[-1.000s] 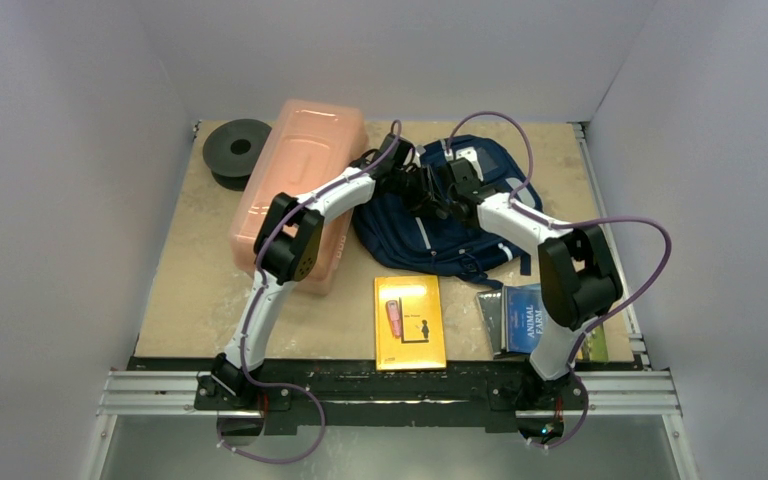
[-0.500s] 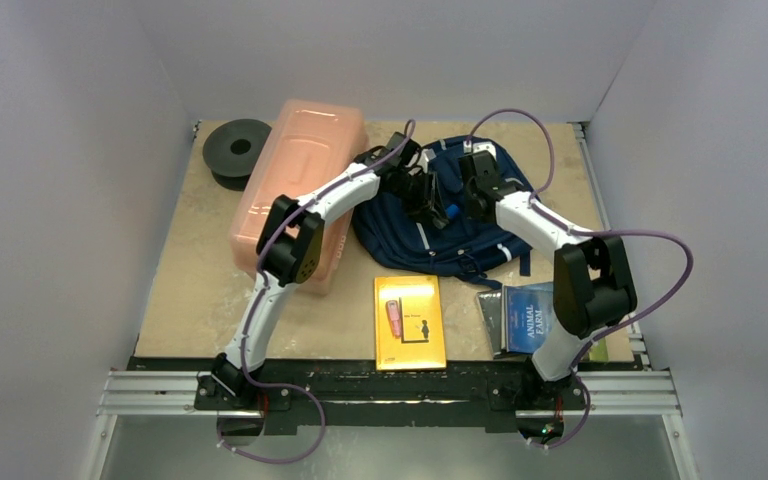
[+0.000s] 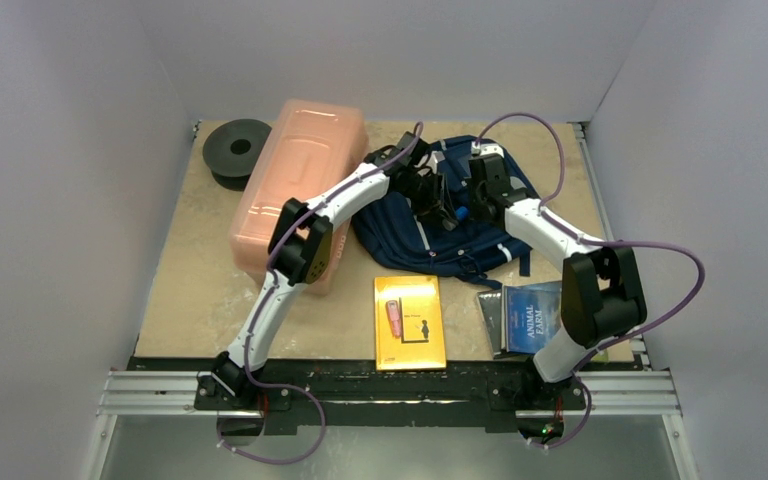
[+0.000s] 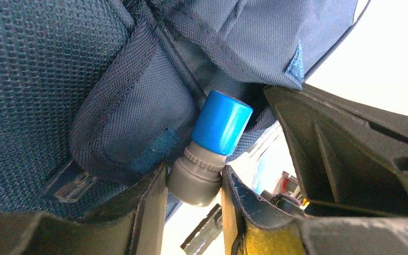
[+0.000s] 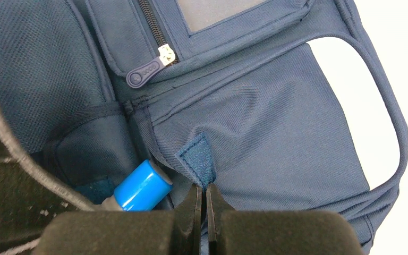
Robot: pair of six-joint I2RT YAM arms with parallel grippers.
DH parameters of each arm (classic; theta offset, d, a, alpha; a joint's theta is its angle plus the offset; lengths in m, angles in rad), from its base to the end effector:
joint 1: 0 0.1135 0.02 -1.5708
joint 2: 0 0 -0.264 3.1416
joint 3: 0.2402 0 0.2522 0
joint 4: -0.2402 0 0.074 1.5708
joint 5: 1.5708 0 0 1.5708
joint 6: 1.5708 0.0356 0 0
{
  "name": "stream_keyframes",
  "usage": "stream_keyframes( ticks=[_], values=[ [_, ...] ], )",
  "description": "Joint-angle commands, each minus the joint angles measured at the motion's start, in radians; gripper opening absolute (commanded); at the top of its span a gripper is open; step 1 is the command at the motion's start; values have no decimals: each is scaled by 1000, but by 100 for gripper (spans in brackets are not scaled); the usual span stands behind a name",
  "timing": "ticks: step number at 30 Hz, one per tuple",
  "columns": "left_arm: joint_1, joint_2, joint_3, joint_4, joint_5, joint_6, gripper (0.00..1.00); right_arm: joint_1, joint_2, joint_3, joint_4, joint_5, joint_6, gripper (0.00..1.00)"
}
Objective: Pack the student bag
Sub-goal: Place the personal item in the student bag.
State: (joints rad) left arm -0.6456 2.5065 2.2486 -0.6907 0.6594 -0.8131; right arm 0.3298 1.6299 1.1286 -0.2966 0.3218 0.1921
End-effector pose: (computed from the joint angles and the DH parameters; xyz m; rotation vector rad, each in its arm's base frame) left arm 0.4216 -0.3449 0.1827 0.0731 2.8269 -1.3195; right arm 0.3390 0.1041 0.2348 -0.0067 2.3204 -0.1200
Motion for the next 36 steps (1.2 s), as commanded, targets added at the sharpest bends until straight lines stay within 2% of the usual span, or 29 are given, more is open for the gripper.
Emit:
stream_keyframes(
  ticks=[1,5,13,19,23,25,31,36],
  values=[
    [-13,41,-45,139,4,-165,0,15,-97,-6,115,-96,35,0],
    [-14,65,-29,218,6,-253,0,15,-123,-10,111,-100,52,0],
    [-20,69,-37,175,-7,-250,0,3,-167,-29,129,-130,99,0],
    [-22,59,-51,222,-51,-278,2,-22,-178,-54,161,-244,123,0],
    [-22,44,-129,435,-103,-376,13,-35,-182,-59,150,-277,143,0],
    [-23,33,-141,478,-103,-392,21,-49,-182,-61,142,-282,145,0],
    [-26,-112,-276,466,-137,-249,54,-72,-180,-60,128,-280,124,0],
    [-27,-193,-305,348,-173,-102,59,-87,-169,-52,119,-288,102,0]
  ],
)
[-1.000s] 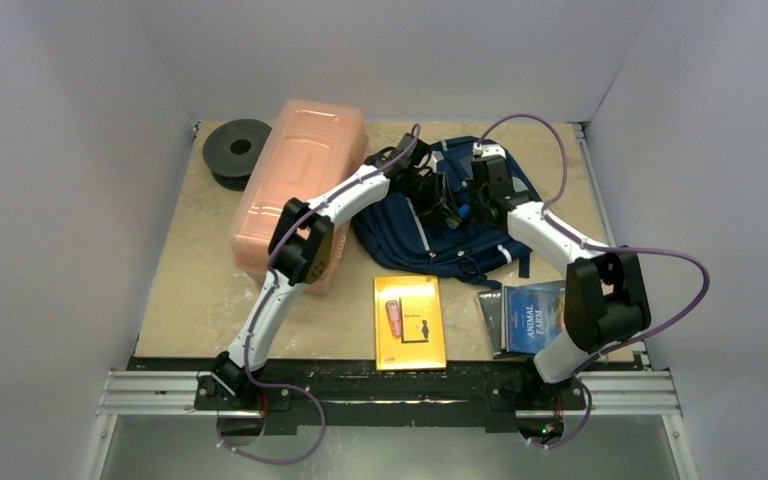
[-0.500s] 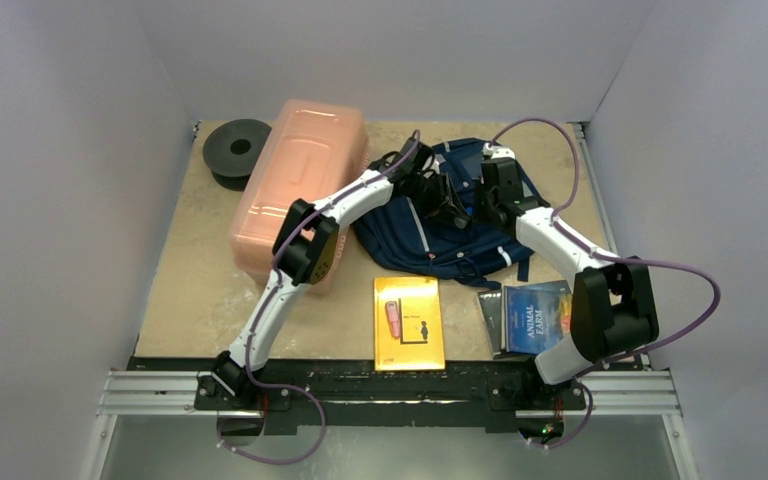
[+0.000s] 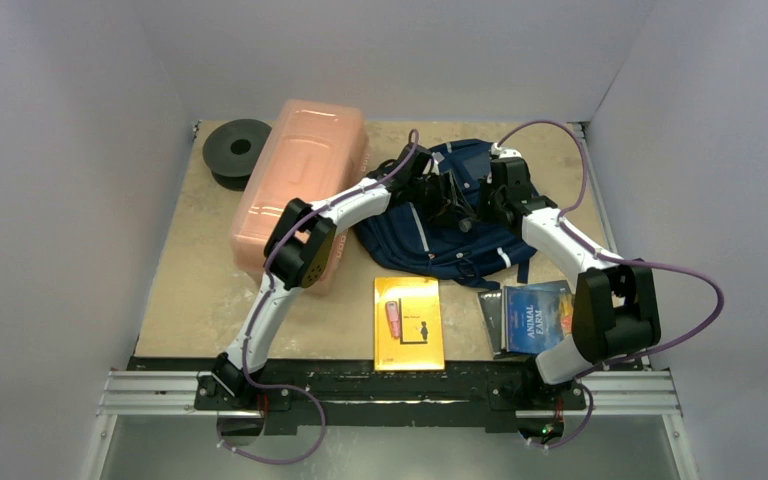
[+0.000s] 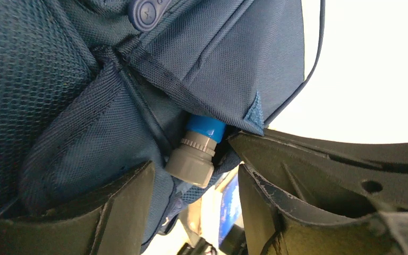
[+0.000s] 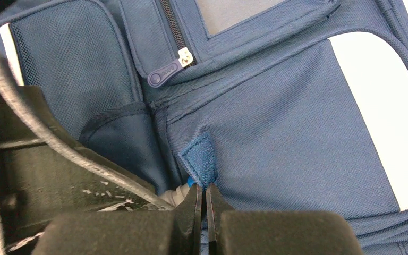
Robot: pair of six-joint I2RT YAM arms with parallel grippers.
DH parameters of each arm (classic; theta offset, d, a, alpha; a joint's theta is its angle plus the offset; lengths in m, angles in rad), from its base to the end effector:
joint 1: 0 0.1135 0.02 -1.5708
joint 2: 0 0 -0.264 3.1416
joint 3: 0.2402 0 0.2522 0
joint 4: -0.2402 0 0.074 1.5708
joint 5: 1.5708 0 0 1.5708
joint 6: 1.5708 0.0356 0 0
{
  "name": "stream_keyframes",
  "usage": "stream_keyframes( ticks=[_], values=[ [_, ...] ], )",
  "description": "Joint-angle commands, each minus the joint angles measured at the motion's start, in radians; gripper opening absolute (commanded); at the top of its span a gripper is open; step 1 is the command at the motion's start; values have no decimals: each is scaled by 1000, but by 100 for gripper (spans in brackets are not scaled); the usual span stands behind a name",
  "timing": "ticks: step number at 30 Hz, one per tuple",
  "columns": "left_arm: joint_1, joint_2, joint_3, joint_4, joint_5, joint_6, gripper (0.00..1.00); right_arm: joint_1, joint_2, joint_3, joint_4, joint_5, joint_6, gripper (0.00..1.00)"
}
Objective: Pack the student bag
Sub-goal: Place the personal item in the student bag.
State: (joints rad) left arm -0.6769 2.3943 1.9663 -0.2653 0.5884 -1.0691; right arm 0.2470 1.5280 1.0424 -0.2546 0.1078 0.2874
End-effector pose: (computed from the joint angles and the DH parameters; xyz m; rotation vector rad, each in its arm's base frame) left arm 0.4094 -0.3543 0.1796 -0.1452 2.6448 -1.4535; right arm 0.3249 0.0780 0.2422 0.1016 2.3081 0.1487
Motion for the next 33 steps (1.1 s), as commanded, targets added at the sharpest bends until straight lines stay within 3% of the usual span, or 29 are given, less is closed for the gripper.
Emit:
stream_keyframes(
  ticks=[1,3,7,11,16,24,29,33],
  values=[
    [5,-90,-23,-96,-109,176,59,-7,-68,34,76,-76,4,0],
    [5,-102,-26,-127,-126,212,59,-12,-70,36,74,-78,0,0],
    [6,-125,-54,-153,-142,246,42,-16,-72,38,68,-83,-6,0],
    [6,-171,-108,-102,-151,270,41,-18,-76,32,68,-97,-6,0],
    [2,-105,-47,-139,-95,236,19,-18,-73,33,79,-106,-5,0],
    [-19,-11,65,-66,-51,153,15,-18,-75,36,80,-138,-8,0],
    [-55,118,254,-10,-12,61,15,-17,-71,41,81,-151,-8,0],
    [-57,194,371,-58,-2,48,20,-17,-74,47,68,-152,-9,0]
  ],
)
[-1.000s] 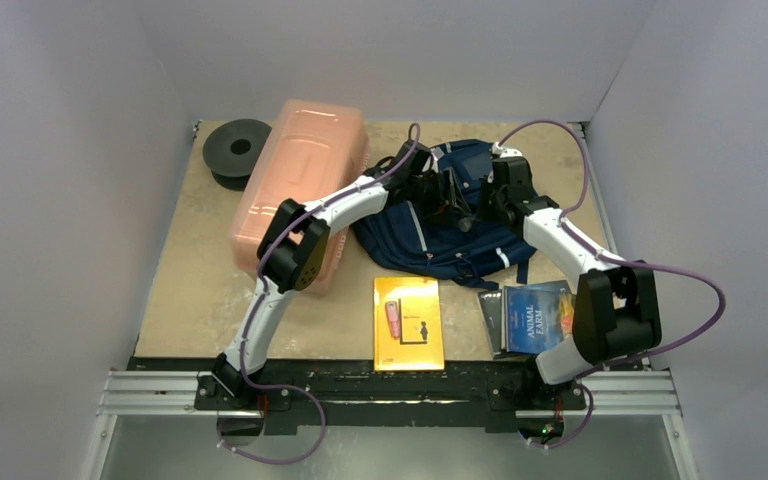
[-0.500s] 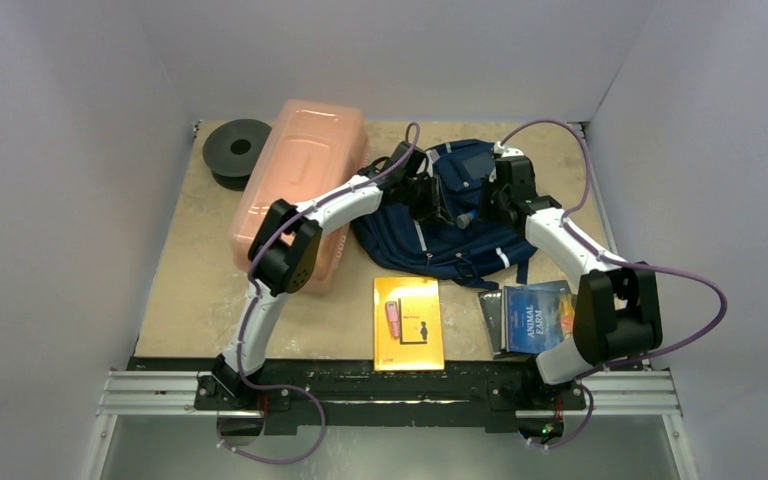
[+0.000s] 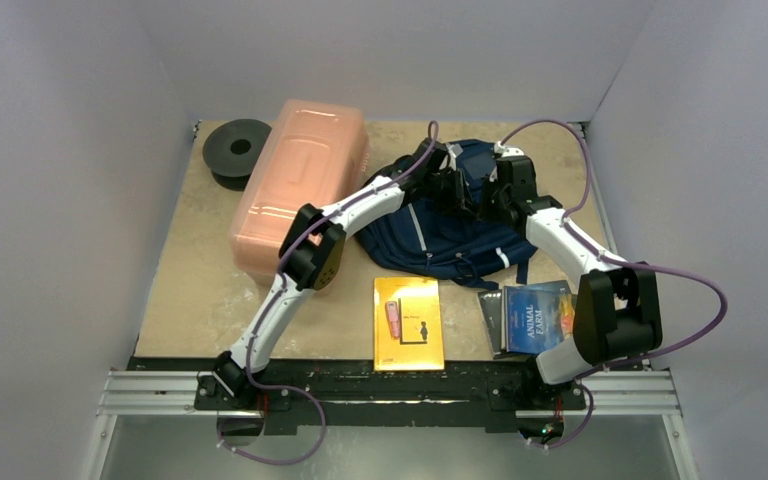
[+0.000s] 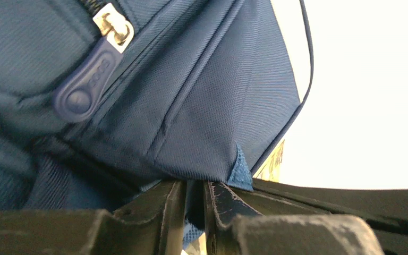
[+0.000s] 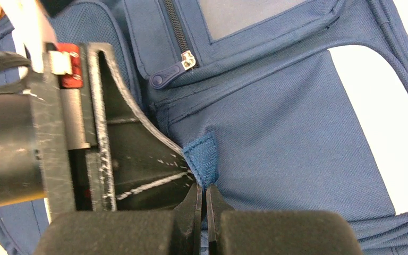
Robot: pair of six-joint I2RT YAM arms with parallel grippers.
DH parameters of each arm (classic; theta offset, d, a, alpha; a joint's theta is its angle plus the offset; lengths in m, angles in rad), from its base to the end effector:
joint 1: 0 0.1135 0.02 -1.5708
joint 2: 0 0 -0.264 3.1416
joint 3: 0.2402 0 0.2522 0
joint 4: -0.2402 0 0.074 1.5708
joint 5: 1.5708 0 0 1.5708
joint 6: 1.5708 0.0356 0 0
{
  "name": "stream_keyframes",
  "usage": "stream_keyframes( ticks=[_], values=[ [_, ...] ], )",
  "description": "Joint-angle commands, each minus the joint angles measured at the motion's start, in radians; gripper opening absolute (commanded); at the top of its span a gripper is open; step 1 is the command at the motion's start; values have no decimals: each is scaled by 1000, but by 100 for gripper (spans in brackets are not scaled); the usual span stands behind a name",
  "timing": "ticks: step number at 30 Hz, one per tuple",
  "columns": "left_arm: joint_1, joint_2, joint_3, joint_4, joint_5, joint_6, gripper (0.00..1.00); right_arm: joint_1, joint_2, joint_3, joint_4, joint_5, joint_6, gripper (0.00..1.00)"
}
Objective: Pack the student bag
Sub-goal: Place the personal item in the student bag.
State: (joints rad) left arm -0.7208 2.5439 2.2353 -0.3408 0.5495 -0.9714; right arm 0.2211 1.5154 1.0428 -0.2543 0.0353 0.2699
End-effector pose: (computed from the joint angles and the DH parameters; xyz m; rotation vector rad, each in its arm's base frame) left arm 0.4182 -0.3921 0.1817 0.0352 2.5706 -1.4219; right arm 0.3249 0.0717 0.2462 0.0746 2.3052 0.2121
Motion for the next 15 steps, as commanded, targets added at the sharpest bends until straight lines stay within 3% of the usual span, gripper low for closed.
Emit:
stream_keyframes(
  ticks=[1,4,11,15],
  values=[
    [-9,38,88,14,35,-42,22,8,-63,46,64,-77,7,0],
    [-1,-26,9,-2,36,0,27,8,-64,39,53,-62,0,1],
    [20,-227,-131,-125,32,194,40,8,-46,-3,64,-67,15,22],
    [47,-291,-151,-186,67,238,42,3,-51,-34,90,-131,28,38]
  ],
)
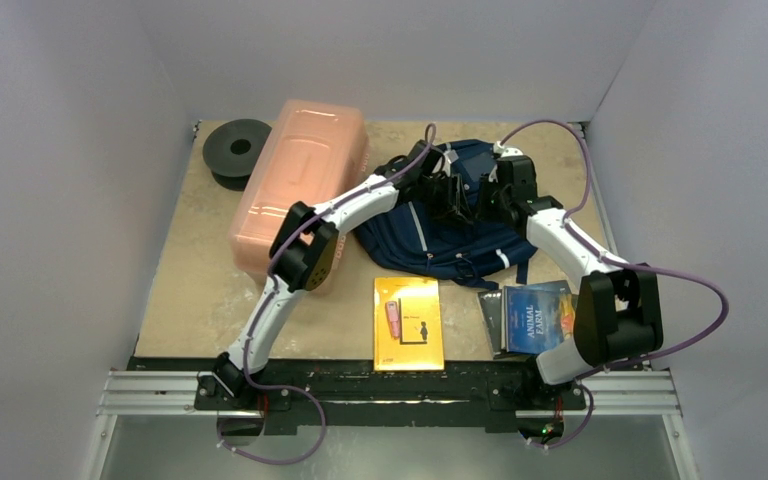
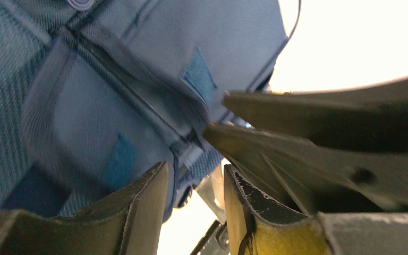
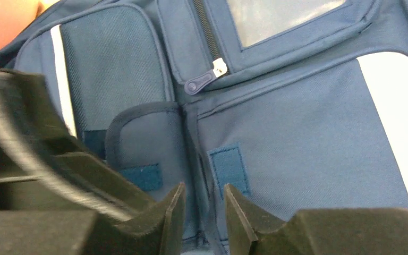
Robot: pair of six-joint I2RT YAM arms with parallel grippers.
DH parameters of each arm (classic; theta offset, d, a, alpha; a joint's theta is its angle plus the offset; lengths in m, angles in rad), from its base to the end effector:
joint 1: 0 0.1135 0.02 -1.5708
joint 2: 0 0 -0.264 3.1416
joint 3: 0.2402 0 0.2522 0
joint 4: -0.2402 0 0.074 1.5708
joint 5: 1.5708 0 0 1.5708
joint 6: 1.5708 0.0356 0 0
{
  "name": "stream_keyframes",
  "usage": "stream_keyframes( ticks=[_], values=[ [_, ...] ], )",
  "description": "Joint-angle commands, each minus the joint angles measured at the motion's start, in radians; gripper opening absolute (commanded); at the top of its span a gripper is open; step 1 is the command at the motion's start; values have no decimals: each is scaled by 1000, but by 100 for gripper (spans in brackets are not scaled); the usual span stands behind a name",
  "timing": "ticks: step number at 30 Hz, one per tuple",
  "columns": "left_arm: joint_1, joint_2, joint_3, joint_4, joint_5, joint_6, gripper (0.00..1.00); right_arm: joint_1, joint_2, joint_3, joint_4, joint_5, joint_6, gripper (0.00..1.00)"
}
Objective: Pack the student bag
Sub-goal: Place the personal item in the student bag, then adjust the student bag at the center of the board.
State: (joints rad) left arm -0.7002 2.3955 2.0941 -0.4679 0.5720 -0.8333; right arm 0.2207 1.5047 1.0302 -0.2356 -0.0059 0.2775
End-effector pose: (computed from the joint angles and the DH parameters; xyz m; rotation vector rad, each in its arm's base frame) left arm 0.4007 -0.3629 0.2050 0.1519 2.6436 -1.3289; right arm 0.3229 0.0727 0.2469 0.0621 2.2943 0.2663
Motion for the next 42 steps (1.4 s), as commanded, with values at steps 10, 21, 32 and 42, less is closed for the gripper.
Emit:
stream_keyframes(
  ticks=[10,21,32,42],
  values=[
    [77,-505,-336,-69,-31,215,43,49,-78,-24,41,-86,-91,71],
    [83,-915,-790,64,-79,225,45,357,8,83,-38,414,-81,89],
    [52,-936,-834,112,-49,181,45,364,127,164,-61,507,-103,55],
    [48,-913,-777,78,-34,185,45,217,60,121,-53,419,-110,18]
  ],
)
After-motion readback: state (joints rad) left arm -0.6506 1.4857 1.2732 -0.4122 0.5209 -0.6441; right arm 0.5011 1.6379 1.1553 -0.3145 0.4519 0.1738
